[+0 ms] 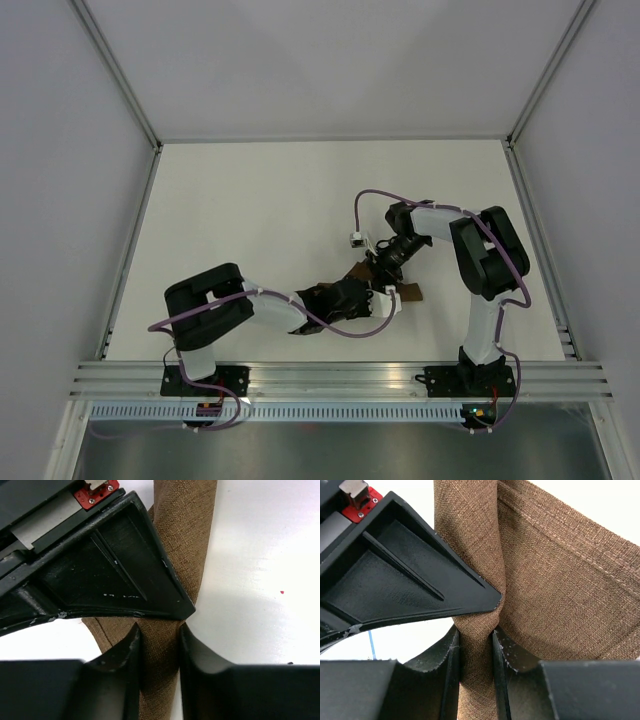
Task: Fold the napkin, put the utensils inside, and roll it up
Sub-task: Roll the napkin with the utensil
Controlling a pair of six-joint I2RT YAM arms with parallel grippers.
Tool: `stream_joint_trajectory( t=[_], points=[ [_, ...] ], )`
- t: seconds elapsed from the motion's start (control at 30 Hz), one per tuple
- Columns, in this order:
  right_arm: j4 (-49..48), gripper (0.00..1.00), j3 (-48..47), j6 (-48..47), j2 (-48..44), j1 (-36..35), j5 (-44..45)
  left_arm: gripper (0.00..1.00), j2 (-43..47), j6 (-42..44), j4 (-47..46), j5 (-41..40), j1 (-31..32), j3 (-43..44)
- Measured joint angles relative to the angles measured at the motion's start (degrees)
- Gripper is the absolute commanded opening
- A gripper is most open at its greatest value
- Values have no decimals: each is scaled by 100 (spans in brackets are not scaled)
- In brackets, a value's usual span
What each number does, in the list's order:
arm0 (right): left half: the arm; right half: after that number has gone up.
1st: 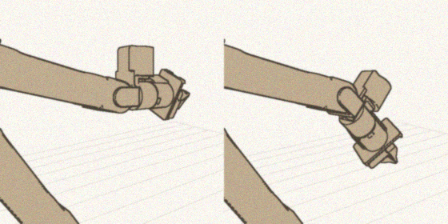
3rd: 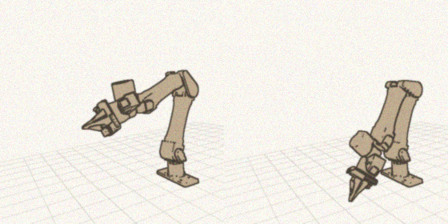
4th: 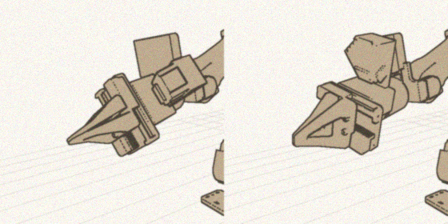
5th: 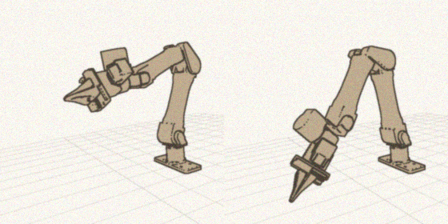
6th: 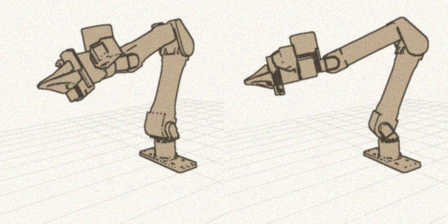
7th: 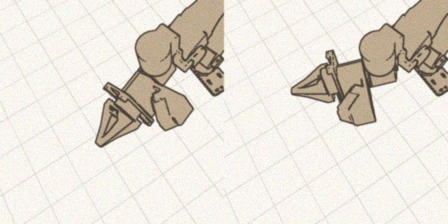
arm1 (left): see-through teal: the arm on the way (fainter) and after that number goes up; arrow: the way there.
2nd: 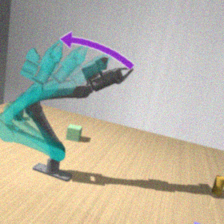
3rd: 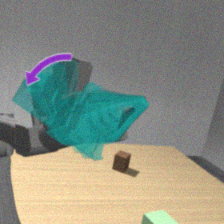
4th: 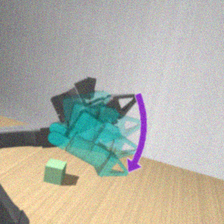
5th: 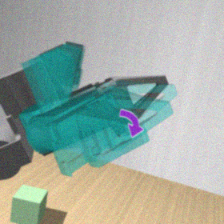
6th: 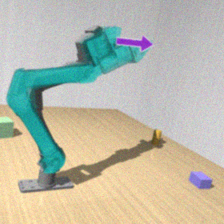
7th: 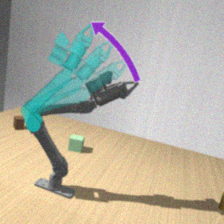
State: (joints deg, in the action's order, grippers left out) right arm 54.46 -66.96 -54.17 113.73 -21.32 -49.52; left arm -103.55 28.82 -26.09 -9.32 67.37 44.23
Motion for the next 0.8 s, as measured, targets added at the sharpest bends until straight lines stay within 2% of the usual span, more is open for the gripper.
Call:
stream_joint_trajectory(
  t=[0.07,0.1,0.27,0.37,0.57,0.8],
  points=[
    [17,14,2,-2,-2,2,4,6,0,11,46,44,15,15],
    [33,24,2,-2,-4,7,7,3,0,7,55,61,15,20],
    [129,52,15,20,-85,28,70,2,2,-133,101,291,-20,50],
    [251,60,42,35,-251,44,166,2,2,-326,170,588,-122,98],
    [142,65,4,66,-702,557,479,2,2,-743,385,1298,-452,214],
    [-275,64,116,197,-1757,1394,262,2,-129,-1290,975,2487,-975,605]
  ],
)
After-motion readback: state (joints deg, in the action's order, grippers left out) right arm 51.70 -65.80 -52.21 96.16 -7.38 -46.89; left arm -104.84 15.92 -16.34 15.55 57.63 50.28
